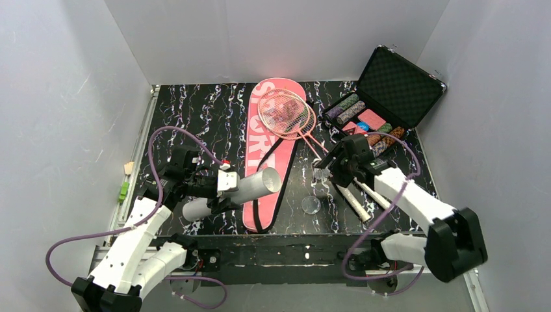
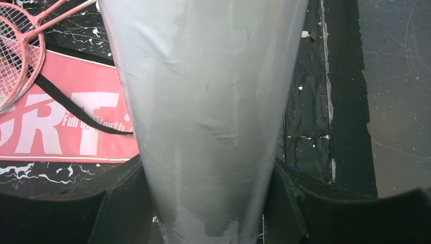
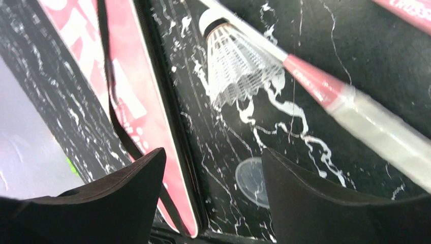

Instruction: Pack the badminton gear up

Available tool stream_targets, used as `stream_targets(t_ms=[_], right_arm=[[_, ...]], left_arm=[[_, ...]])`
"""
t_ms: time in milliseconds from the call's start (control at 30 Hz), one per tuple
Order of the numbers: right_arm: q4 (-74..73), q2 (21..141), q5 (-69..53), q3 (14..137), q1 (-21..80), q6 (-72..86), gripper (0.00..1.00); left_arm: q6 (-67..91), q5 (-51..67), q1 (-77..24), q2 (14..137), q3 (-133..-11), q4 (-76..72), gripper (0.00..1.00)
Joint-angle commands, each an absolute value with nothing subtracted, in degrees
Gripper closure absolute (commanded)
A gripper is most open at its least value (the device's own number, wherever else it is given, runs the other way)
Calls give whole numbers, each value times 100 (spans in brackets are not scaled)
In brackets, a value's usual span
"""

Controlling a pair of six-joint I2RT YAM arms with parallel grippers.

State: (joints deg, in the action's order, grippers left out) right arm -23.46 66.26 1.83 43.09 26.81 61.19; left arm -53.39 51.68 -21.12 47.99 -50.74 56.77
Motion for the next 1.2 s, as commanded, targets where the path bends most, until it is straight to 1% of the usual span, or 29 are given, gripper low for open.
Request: stream_targets(t_ms=[0,200,300,400,600,700,800,867,900,1000,1167], right_arm=[[-1405,7317,39,4351,2521,6487,25],[-1142,8135,-294,4642,2443,6648,31],[-1152,8321,-223,4759,2444,6645,35],[-1143,8387,-68,4805,2443,6666,41],[-1239,8523,387,4894,2443,6651,61],[-1266,8533,495,4882,2441,6640,66],[-1341,8552,593,4918,2443,6594,72],[-1405,8510,677,4939,2443,6552,80],[-1421,8482,710,4943,2443,6513,83],[-1536,8315,812,4962,2439,6411,98],[-1720,7842,840,4969,2467,6123,99]], left_arm=[[-5451,5249,-2137,4671,-5111,5608,65],[-5485,5197,-2140,4647,-5087,5637,66],[-5506,5189,-2136,4627,-5066,5644,66],[-5515,5196,-2136,4619,-5035,5646,66],[-5514,5212,-2137,4617,-5022,5651,66],[-5513,5205,-2136,4603,-5021,5647,67],[-5511,5204,-2136,4585,-5001,5651,67],[-5502,5206,-2136,4574,-4996,5657,67],[-5504,5205,-2137,4574,-4991,5657,67],[-5502,5210,-2137,4562,-4984,5666,67],[-5509,5187,-2136,4553,-4965,5661,67]])
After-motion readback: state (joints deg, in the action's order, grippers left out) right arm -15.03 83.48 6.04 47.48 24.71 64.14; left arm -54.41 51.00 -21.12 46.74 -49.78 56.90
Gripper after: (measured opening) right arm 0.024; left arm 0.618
